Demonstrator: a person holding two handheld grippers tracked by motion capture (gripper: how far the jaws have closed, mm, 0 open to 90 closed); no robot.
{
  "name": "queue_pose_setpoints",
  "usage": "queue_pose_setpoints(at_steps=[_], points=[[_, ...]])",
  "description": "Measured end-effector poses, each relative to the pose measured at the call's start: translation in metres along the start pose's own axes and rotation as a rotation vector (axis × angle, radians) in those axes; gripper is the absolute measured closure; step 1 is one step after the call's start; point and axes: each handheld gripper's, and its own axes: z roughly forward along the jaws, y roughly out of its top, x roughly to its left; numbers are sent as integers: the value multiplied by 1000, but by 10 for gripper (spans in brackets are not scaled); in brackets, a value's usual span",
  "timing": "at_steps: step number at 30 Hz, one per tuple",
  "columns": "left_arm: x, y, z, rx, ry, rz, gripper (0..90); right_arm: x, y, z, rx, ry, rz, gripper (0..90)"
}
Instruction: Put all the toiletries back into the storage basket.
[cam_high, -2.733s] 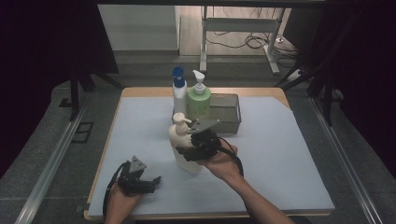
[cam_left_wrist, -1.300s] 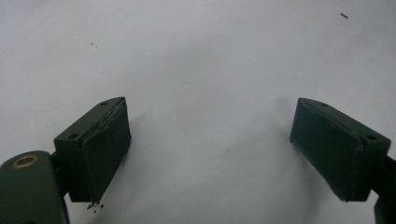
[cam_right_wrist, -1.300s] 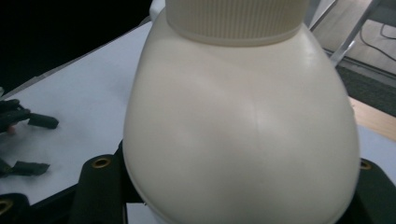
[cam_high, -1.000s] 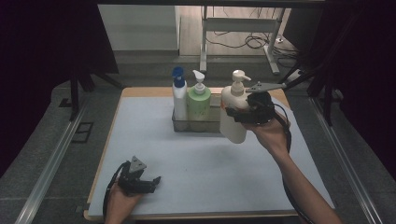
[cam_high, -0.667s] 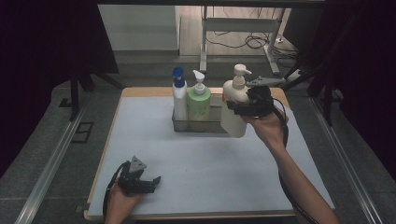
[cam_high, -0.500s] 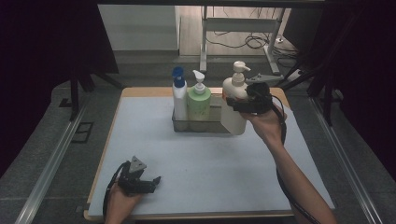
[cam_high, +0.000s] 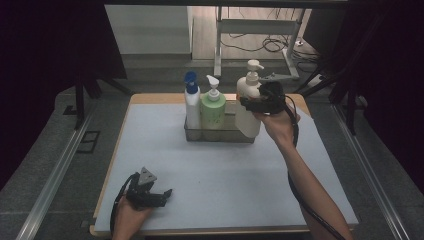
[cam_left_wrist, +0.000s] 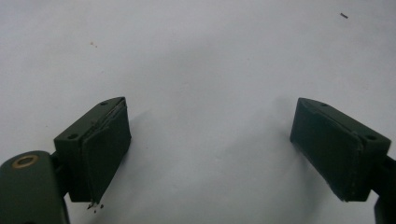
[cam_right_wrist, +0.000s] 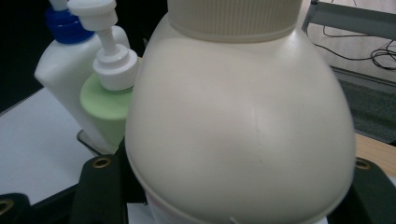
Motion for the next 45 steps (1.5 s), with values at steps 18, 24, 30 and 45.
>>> queue_pose_setpoints(at_steps=[18, 24, 30, 45], points=[[0, 0, 0, 2, -1, 0, 122, -8, 7, 35, -17, -43, 27, 376], [0, 0, 0, 2, -2, 0, 122, -11, 5, 44, -30, -58, 46, 376], [0, 0, 0, 2, -1, -1, 122, -12, 2, 52, -34, -70, 41, 376], [0, 0, 0, 2, -1, -2, 121, -11, -16, 72, -20, -88, 26, 375]])
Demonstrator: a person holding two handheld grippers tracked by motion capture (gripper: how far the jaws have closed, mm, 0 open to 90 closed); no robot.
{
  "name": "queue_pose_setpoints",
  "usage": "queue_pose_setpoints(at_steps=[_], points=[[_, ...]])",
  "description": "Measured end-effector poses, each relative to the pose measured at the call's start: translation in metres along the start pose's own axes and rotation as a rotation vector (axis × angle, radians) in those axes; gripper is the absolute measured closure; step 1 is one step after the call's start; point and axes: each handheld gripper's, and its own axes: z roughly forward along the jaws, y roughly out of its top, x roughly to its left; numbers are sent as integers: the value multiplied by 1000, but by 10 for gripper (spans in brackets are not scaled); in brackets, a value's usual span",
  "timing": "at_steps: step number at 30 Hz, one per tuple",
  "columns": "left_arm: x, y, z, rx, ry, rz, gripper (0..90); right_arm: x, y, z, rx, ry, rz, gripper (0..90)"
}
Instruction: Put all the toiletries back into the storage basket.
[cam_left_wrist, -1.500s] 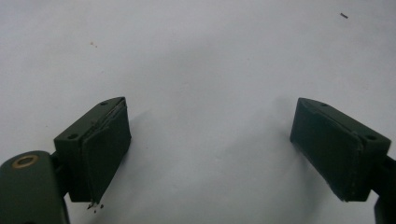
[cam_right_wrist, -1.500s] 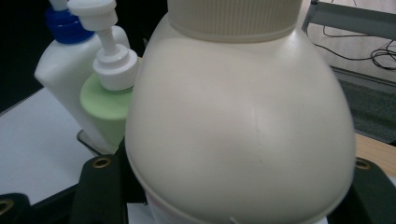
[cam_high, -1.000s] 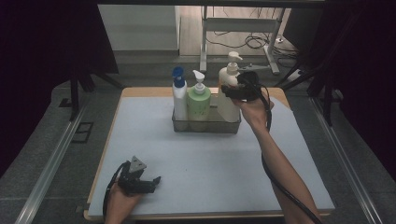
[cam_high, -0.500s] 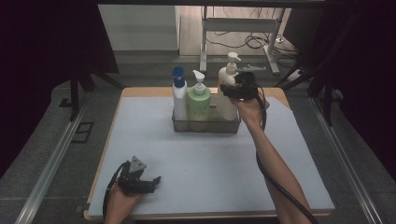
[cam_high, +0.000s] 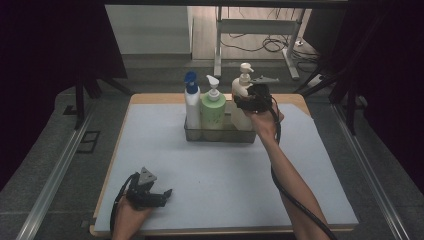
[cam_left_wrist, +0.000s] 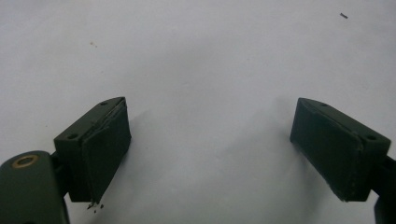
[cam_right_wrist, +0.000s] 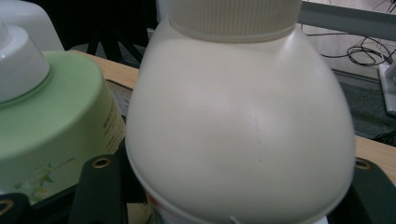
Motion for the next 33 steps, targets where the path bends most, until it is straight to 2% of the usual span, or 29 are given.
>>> queue_pose_setpoints(at_steps=[16, 21, 33], points=[[0, 0, 0, -1, -2, 0, 121, 2, -22, 10, 28, 2, -2, 373], [0, 0, 0, 0, -1, 1, 121, 0, -29, 11, 38, 2, 13, 372], [0, 0, 0, 0, -1, 0, 121, -2, -40, 6, 63, 17, 13, 359]])
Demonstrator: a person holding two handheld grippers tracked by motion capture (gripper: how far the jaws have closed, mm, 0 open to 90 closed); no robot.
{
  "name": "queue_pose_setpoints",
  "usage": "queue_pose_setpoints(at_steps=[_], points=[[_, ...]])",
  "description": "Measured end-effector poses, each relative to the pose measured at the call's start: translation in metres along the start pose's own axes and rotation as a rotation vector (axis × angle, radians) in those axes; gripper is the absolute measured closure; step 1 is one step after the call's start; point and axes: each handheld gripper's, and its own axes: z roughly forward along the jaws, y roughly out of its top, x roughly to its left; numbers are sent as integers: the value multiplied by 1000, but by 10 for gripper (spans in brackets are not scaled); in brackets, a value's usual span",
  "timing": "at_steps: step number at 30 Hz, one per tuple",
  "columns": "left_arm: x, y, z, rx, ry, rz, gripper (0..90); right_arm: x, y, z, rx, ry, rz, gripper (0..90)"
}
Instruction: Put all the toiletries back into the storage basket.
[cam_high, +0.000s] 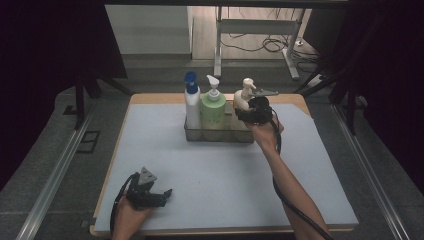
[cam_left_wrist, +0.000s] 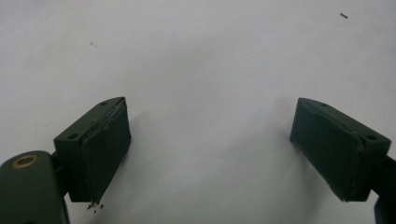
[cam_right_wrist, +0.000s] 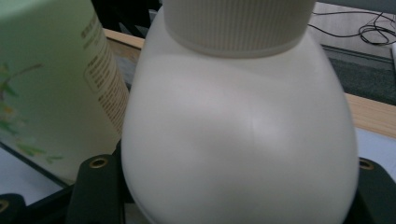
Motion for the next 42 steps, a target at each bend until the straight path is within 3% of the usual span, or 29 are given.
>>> queue_pose_setpoints(at_steps=[2, 11, 17, 31, 34, 42], points=[[0, 0, 0, 0, 0, 0, 121, 0, -2, -1, 4, 3, -18, 356], [0, 0, 0, 0, 0, 0, 121, -5, -2, -2, 27, 56, 0, 309], [0, 0, 0, 0, 0, 0, 121, -6, -6, -13, 31, 53, -30, 307], [0, 0, 0, 0, 0, 0, 121, -16, -22, -44, 38, 105, -32, 402], [0, 0, 0, 0, 0, 0, 121, -18, -28, -48, 38, 97, -44, 413], [0, 0, 0, 0, 0, 0, 121, -28, -36, -59, 25, 93, -25, 583]])
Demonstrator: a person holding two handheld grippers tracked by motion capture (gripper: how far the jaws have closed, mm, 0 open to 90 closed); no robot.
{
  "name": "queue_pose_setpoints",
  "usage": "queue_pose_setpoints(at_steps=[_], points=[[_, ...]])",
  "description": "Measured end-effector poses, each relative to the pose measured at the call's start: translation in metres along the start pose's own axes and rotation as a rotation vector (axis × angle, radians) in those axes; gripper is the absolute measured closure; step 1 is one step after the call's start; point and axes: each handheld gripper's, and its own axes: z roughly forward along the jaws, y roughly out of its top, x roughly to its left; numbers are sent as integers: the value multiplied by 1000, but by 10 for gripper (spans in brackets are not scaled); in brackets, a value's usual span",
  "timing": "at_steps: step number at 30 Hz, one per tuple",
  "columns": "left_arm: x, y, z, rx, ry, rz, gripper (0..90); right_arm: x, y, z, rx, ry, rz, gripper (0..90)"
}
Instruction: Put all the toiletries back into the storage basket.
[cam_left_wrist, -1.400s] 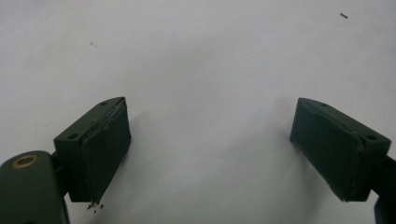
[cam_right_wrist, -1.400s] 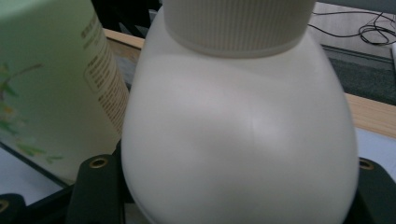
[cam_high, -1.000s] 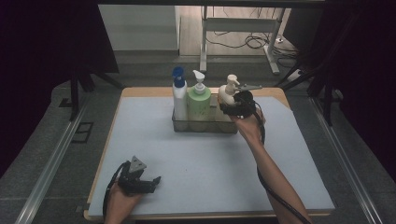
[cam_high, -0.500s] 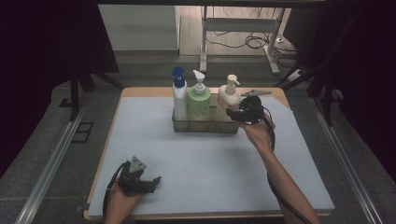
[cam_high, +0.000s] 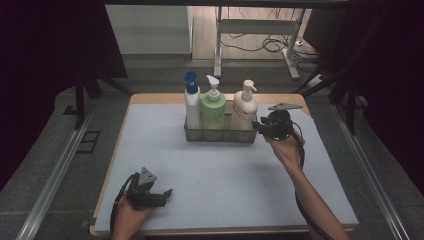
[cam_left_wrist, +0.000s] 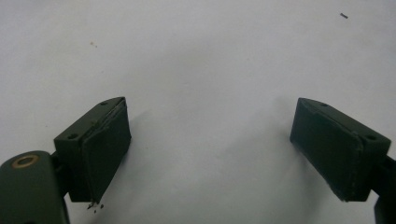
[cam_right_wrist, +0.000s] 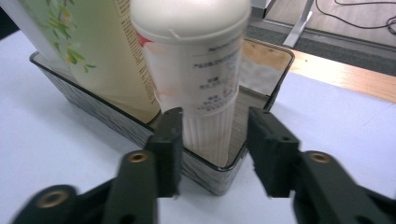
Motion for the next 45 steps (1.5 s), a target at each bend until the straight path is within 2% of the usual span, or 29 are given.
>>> queue_pose_setpoints(at_steps=[6, 9, 12, 25, 31, 45], points=[[0, 0, 0, 0, 0, -1, 121, -9, 0, -2, 9, -1, 13, 728], [0, 0, 0, 0, 0, -1, 121, -15, 3, 1, 12, 15, 40, 824], [0, 0, 0, 0, 0, -1, 121, -18, 7, 5, 13, 11, 57, 894], [0, 0, 0, 0, 0, 0, 121, -23, 19, 34, 45, -46, 53, 896], [0, 0, 0, 0, 0, 0, 121, -25, 14, 45, 60, -32, 66, 895], [0, 0, 0, 0, -1, 0, 121, -26, 8, 54, 90, -37, 66, 895]])
